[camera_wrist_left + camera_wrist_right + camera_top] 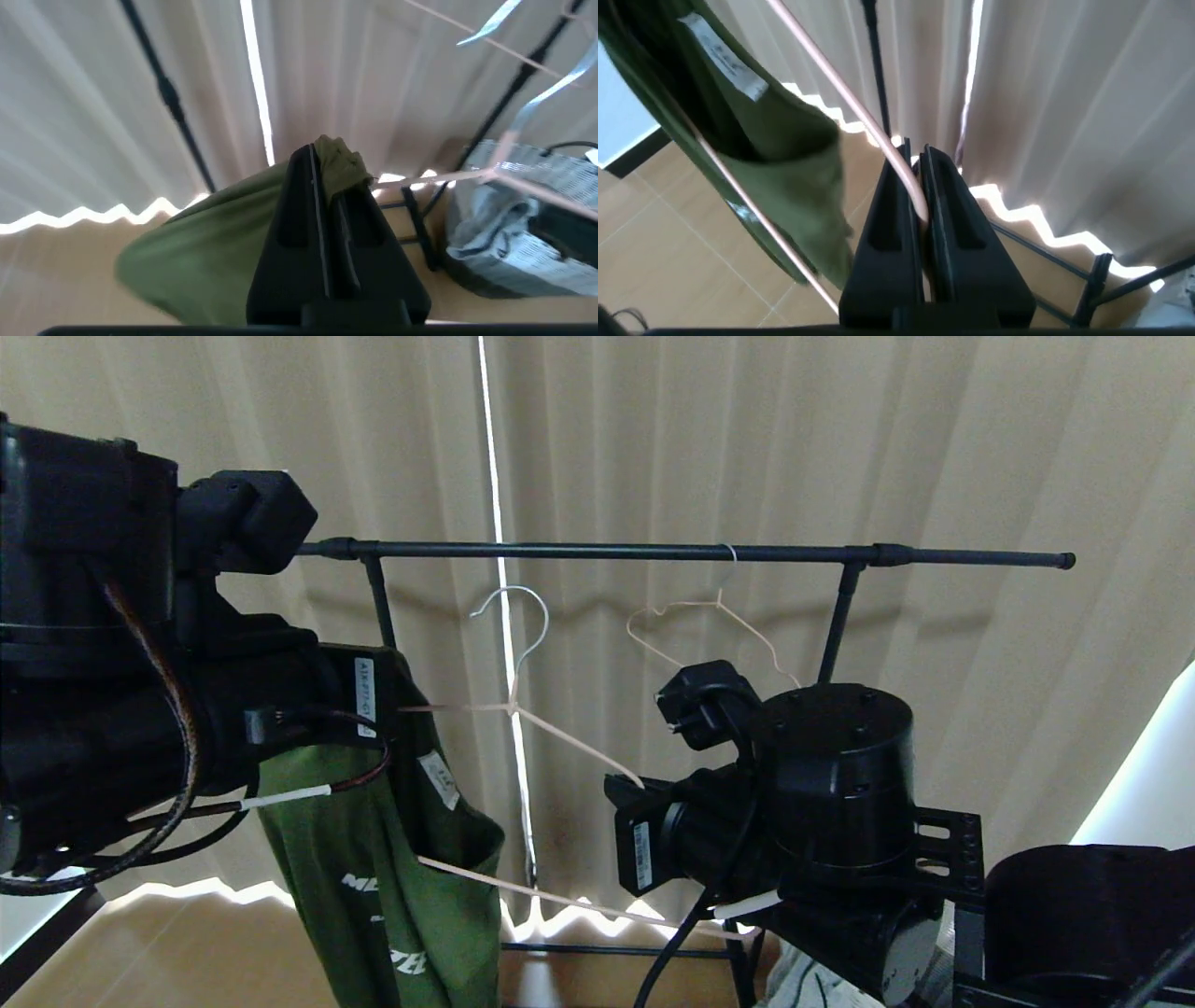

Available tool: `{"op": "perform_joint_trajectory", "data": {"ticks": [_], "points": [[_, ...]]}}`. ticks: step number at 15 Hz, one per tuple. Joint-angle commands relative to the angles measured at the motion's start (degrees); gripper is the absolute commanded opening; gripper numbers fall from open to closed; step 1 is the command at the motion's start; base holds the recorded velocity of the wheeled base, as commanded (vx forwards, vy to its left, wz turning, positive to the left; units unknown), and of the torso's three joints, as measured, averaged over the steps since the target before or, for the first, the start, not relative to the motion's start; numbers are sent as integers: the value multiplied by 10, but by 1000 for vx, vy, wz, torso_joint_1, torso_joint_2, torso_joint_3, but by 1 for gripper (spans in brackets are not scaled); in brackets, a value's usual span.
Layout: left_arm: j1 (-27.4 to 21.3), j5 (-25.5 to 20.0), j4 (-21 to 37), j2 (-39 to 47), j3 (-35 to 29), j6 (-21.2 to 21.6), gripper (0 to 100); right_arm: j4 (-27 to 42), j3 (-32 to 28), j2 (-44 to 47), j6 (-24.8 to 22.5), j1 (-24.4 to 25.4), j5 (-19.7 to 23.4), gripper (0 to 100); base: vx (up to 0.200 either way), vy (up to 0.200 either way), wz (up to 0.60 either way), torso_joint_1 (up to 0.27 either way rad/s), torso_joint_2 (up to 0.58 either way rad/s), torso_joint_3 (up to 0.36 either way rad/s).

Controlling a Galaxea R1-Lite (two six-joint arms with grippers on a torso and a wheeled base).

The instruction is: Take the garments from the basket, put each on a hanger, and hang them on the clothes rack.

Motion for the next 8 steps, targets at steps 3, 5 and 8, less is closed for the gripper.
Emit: {"op": "perform_joint_trajectory", "data": {"ticks": [3,5,8], "points": [[-31,-77,-4,-8,-5,4,0,-20,2,5,-1,2,-1,0,0,0,0,0,0,0],[-31,-158,-3,-17,-3,11,0,-21,2,4,-1,2,-1,0,0,0,0,0,0,0],[-31,-180,-3,-19,9,25,0,-21,3,1,-1,-2,-1,0,0,0,0,0,0,0]]}}
